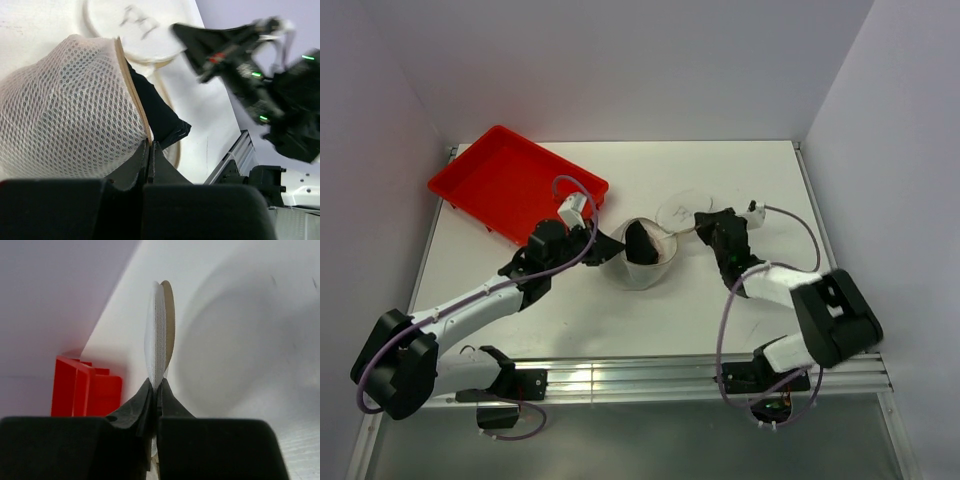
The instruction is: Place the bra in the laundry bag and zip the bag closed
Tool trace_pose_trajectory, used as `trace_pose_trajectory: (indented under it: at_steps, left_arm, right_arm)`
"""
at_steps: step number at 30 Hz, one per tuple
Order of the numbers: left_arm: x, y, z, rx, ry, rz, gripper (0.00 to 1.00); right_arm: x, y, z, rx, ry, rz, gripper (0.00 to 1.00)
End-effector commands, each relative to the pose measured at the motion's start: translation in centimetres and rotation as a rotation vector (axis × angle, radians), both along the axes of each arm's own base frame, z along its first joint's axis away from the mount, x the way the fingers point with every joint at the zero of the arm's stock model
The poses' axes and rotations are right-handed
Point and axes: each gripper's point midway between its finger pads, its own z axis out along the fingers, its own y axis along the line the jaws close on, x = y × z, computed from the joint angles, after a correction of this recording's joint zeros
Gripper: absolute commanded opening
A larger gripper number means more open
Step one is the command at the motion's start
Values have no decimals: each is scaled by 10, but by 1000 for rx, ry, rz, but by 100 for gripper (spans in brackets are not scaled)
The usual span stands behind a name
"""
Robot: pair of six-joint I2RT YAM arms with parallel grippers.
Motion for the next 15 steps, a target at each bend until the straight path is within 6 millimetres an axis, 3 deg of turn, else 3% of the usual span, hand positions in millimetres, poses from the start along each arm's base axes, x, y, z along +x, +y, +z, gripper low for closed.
trace_pose_trajectory:
  at_steps: [1, 2, 3, 4, 5, 6, 7, 9, 10, 11, 12, 13, 15]
  left_arm:
    - [15, -9, 57, -63, -125, 10, 0]
    - [18, -10, 61, -62, -130, 13, 0]
    - [20, -12, 66, -64, -136, 11, 0]
    - [25, -16, 79, -77, -150, 7, 0]
    - [26, -18, 85, -86, -159, 1, 0]
    - [22, -23, 94, -110, -165, -29, 0]
    - [20, -25, 103, -130, -178, -40, 0]
    - [15, -27, 100, -127, -173, -52, 0]
    - [18, -23, 88, -99, -158, -27, 0]
    - [23, -20, 76, -73, -140, 2, 0]
    - [31, -16, 53, -28, -92, 36, 0]
    - [34, -14, 43, -22, -63, 31, 0]
    - [35, -23, 42, -46, -67, -5, 0]
  right_arm:
    - [-3, -9, 112, -180, -305, -20, 0]
    - [-12, -1, 126, -220, -325, 12, 0]
    - [-27, -2, 160, -227, -398, 14, 0]
    - [-38, -4, 172, -309, -421, 24, 0]
    - [-59, 6, 198, -303, -501, 67, 0]
    - [-68, 11, 204, -318, -522, 91, 0]
    - [-75, 12, 197, -343, -502, 114, 0]
    - [-83, 16, 185, -347, -475, 152, 0]
    - [-83, 13, 159, -376, -412, 153, 0]
    - [-82, 8, 148, -386, -379, 131, 0]
    - [-81, 3, 127, -397, -303, 119, 0]
    - [-82, 2, 123, -402, -287, 123, 0]
    - [-88, 4, 126, -387, -315, 144, 0]
